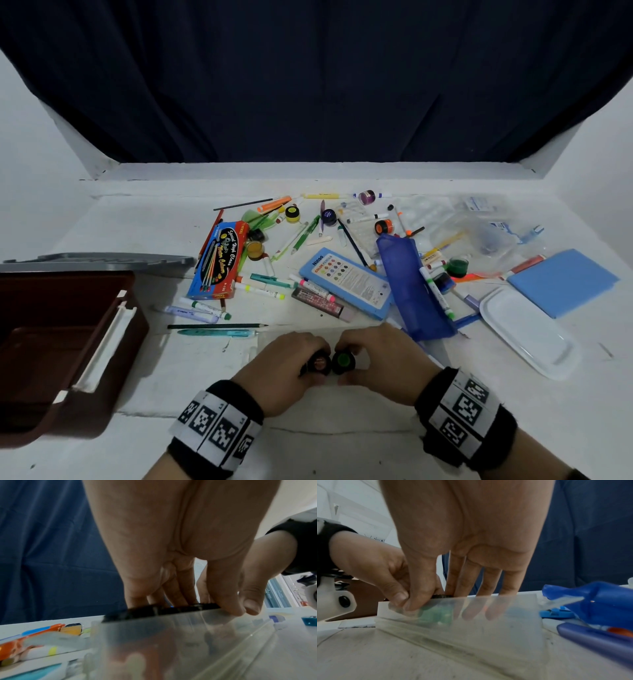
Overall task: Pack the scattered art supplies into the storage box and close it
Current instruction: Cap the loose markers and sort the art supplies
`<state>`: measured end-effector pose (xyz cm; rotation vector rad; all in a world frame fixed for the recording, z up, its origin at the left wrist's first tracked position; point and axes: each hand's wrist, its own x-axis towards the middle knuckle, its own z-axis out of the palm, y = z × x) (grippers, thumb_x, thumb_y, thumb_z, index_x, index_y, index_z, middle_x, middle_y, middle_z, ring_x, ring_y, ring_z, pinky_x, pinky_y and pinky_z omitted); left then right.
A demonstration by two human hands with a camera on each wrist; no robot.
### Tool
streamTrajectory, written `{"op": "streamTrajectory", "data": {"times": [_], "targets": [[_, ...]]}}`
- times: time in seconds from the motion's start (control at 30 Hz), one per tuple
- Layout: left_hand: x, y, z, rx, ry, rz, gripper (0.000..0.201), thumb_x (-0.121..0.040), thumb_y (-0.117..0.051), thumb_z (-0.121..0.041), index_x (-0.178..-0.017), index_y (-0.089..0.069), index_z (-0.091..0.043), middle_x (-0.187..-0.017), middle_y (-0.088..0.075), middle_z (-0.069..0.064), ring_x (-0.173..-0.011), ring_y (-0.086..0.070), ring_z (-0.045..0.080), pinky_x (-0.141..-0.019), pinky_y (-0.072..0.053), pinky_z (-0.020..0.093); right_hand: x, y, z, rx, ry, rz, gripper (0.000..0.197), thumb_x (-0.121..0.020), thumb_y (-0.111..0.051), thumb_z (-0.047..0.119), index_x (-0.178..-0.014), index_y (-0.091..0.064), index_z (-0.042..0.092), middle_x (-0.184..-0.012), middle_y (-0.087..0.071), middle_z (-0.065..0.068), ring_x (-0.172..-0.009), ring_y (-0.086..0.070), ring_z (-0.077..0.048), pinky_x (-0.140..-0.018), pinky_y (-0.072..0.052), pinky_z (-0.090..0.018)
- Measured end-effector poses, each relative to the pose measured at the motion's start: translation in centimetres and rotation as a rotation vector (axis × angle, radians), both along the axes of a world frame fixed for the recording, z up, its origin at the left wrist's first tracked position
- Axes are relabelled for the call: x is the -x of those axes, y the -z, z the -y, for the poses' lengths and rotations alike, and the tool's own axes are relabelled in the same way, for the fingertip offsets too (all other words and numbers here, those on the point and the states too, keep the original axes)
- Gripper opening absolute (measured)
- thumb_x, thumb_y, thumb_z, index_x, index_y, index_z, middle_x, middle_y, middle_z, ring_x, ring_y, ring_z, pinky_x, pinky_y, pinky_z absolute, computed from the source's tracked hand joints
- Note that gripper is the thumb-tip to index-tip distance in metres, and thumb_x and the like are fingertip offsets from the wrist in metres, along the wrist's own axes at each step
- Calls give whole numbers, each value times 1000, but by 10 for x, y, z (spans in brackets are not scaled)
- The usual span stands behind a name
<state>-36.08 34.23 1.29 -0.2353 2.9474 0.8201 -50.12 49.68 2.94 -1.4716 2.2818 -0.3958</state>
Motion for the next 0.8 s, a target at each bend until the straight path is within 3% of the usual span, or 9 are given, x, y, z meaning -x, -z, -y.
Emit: {"op": "streamTrajectory", "data": {"times": [0.17,0.33,0.43,0.53,0.67,0.8], "targets": [[-1,-2,2,28,2,13,22,-91,-64,-34,-111,-65,-25,-107,-67,-7,-99,-58,12,-88,-45,33,2,-3,2,-9,-26,1,35,-77,-72,51,-105,-62,32,-100,-69,13,-94,-62,-2,-84,-53,-31],[-2,-5,-1,45,-28,15,39,-93,-63,-40,-130,-60,-29,-122,-67,-9,-113,-57,12,-97,-42,31,4,-4,3,-24,-59,5,38,-77,-70,54,-108,-62,34,-102,-69,13,-94,-62,-3,-85,-54,-32],[-12,-10,-2,8,-61,-37,43,-94,-61,-44,-136,-56,-33,-130,-63,-14,-118,-55,7,-101,-42,28,6,-11,2,-30,-85,75,45,-81,-70,51,-122,-61,35,-115,-66,13,-100,-61,-2,-89,-51,-26],[-24,-21,10,-76,-153,-135,42,-92,-62,-49,-132,-58,-39,-125,-62,-23,-111,-54,-5,-93,-45,17,13,-24,1,37,-50,128,46,-83,-68,54,-125,-57,39,-117,-62,16,-98,-60,1,-82,-50,-18],[-22,-43,33,-106,-268,-288,30,-90,-69,-39,-119,-64,-41,-107,-65,-25,-100,-60,-3,-84,-50,18,30,-38,6,199,7,83,26,-87,-67,45,-111,-63,36,-106,-65,15,-93,-61,2,-74,-47,-11],[-7,-48,66,-30,-327,-323,26,-90,-69,-36,-115,-63,-42,-104,-64,-24,-96,-59,-5,-77,-44,11,47,-41,21,245,-5,26,16,-90,-67,33,-105,-66,29,-98,-65,15,-88,-62,-1,-74,-46,-11]]}}
